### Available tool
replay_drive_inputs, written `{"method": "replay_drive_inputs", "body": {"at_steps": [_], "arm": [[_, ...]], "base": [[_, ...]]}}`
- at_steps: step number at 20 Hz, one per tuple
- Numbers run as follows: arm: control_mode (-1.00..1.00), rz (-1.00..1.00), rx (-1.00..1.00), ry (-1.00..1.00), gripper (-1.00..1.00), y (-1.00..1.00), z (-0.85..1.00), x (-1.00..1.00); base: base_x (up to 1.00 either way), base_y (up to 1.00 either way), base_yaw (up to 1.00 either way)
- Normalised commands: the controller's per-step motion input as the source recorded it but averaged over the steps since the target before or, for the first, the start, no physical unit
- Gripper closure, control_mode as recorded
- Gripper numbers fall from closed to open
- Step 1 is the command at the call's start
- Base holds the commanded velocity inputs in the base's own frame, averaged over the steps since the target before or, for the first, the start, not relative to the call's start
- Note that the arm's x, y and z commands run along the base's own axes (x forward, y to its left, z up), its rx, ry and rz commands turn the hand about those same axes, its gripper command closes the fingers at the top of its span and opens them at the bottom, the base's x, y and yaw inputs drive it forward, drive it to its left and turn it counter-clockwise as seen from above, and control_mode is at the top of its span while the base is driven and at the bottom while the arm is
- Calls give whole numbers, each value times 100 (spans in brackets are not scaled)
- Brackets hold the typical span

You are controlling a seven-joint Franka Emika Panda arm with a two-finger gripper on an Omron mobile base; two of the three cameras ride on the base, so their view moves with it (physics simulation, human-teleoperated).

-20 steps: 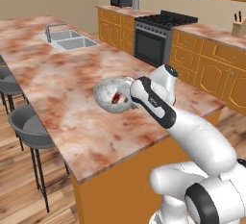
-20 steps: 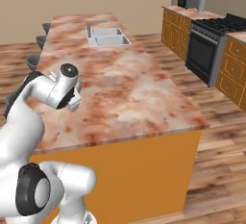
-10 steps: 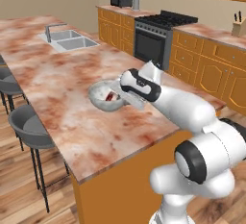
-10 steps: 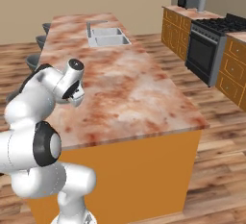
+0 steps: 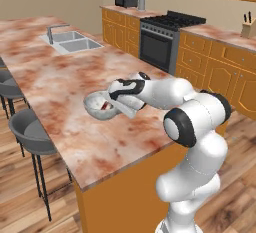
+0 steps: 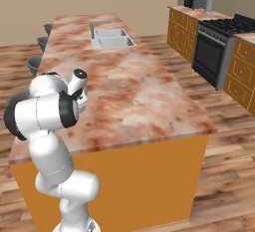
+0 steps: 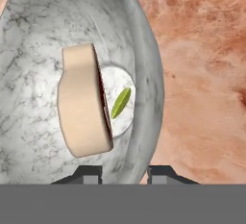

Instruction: The microwave is finished heating the steak and lemon wedge. Take the bowl containing the food and place it on the dining counter.

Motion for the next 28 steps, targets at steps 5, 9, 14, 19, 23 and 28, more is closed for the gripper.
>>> {"method": "replay_drive_inputs", "body": {"at_steps": [5,9,14,19,23,28], "arm": [[-100,0,-4,7,100,37,-53,84],[-100,0,-3,3,100,31,-46,78],[-100,0,0,0,100,11,-4,37],[-100,0,0,0,-100,-8,19,-37],[-100,0,3,-7,-100,-45,56,-100],[-100,0,7,-21,-100,-71,58,-100]], "base": [[0,0,0],[0,0,0],[0,0,0],[0,0,0],[0,0,0],[0,0,0]]}}
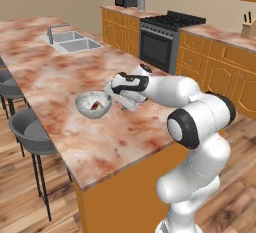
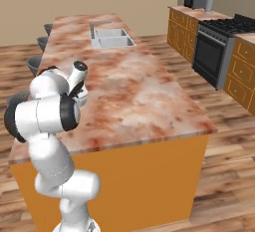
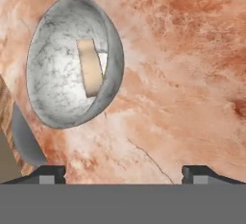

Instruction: The microwave is finished heating the steak and lemon wedge. Take the bowl containing the food and place it on the dining counter.

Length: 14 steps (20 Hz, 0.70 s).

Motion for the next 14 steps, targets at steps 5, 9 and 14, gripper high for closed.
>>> {"method": "replay_drive_inputs", "body": {"at_steps": [5,9,14], "arm": [[-100,3,7,-30,-100,-75,62,-100],[-100,11,1,-35,-100,-66,77,-100],[-100,13,0,-38,-100,-66,90,-100]], "base": [[0,0,0],[0,0,0],[0,0,0]]}}
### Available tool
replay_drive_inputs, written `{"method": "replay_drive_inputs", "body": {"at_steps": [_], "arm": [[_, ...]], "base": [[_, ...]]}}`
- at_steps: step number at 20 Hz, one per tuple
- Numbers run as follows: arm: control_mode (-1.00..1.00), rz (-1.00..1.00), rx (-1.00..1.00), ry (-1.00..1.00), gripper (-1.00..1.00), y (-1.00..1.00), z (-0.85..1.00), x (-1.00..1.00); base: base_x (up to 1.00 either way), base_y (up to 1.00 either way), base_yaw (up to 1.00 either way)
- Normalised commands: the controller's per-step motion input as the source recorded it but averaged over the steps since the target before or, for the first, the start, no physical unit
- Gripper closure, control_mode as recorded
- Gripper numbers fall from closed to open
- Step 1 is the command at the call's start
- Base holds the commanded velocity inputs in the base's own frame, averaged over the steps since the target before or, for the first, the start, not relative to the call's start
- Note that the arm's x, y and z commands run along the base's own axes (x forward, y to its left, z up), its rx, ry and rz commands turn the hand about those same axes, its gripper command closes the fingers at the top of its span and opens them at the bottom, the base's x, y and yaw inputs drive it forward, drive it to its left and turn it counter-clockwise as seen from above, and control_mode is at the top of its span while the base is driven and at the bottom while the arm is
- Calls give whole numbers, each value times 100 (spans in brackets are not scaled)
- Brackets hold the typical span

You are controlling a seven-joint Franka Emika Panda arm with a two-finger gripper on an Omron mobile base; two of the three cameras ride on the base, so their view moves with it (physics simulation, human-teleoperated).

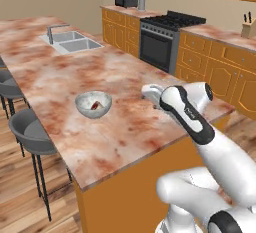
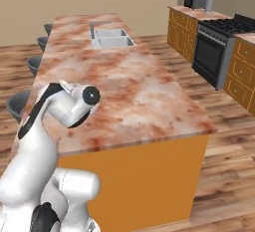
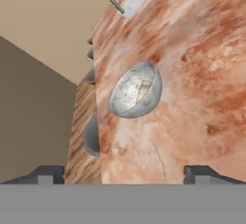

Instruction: The microwave is finished heating the steak and lemon wedge. Take the bowl containing the food and place it on the dining counter.

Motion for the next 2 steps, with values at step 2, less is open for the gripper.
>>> {"method": "replay_drive_inputs", "body": {"at_steps": [2], "arm": [[-100,16,0,-39,-100,-58,100,-100]], "base": [[0,0,0]]}}
